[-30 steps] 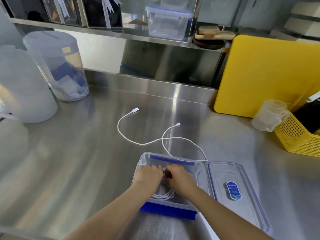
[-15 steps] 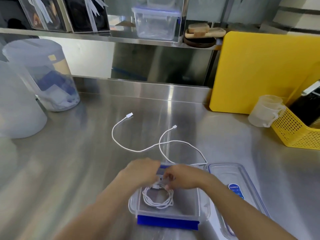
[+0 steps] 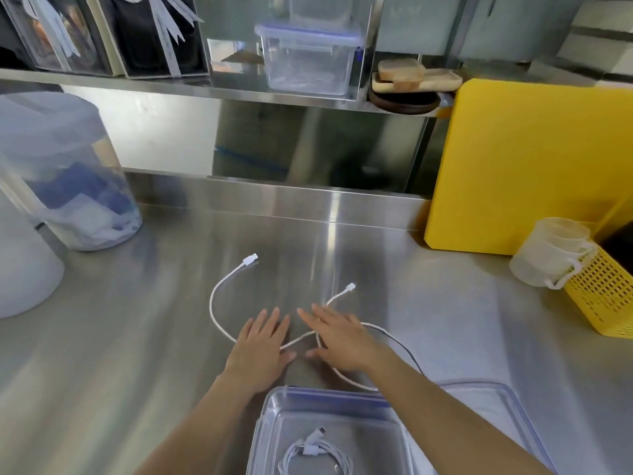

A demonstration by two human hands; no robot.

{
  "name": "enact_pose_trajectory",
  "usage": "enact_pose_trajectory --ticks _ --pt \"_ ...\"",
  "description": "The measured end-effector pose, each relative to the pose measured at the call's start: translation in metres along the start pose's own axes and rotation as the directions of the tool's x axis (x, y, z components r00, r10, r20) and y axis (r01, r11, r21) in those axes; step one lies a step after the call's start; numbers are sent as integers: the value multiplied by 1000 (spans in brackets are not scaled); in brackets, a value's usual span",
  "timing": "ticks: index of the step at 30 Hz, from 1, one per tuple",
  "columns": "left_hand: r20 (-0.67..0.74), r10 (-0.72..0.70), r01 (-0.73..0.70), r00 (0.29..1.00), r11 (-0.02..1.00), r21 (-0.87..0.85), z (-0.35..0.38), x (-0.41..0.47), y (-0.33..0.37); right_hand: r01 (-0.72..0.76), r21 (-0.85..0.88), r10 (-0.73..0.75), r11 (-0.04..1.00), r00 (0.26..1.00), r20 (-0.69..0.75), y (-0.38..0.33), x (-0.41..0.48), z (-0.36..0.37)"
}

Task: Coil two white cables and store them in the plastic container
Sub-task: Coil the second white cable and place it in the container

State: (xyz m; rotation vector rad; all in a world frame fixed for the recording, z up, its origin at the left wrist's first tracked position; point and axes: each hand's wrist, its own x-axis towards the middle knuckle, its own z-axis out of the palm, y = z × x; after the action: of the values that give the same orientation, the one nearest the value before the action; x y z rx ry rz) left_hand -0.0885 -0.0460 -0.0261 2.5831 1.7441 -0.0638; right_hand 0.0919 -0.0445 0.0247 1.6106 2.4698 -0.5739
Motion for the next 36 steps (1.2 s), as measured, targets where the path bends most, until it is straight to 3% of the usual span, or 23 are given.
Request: enact_pose_trajectory --ticks 3,7,10,12,15,17,20,24,28,32,36 --pt "-34 34 -35 999 999 -21 17 1 -7 11 -78 -9 997 999 31 6 9 16" --pt "-207 39 -47 977 998 -31 14 -1 -5 77 -220 -113 973 981 -160 6 18 18" --pt "-321 4 -23 947 998 -53 0 -4 2 74 -164 -118 984 954 -276 6 21 15" --pt "-351 -49 1 935 991 -136 -18 -2 5 67 -28 -73 997 899 -431 10 20 8" --pt "-350 -91 -30 932 945 -326 -47 1 14 207 22 -142 978 737 -660 10 14 -10" --pt "-395 -125 -91 910 869 -487 -71 6 25 327 120 -163 937 715 -680 0 7 -29" --pt "-380 -159 -173 911 690 -702 -107 15 29 358 298 -8 885 651 -759 -3 -5 -59" --pt "-285 -243 -93 927 586 -805 -126 18 12 281 606 348 744 612 -710 19 -27 -103" --pt "-156 -235 -26 959 476 -879 -129 11 13 287 673 491 681 504 -711 31 -43 -132" --pt "46 -140 61 989 108 -992 -139 4 15 186 693 584 696 413 -698 45 -51 -142" --pt "71 10 72 997 -211 -975 -153 -5 -1 169 711 638 683 335 -693 67 -61 -146"
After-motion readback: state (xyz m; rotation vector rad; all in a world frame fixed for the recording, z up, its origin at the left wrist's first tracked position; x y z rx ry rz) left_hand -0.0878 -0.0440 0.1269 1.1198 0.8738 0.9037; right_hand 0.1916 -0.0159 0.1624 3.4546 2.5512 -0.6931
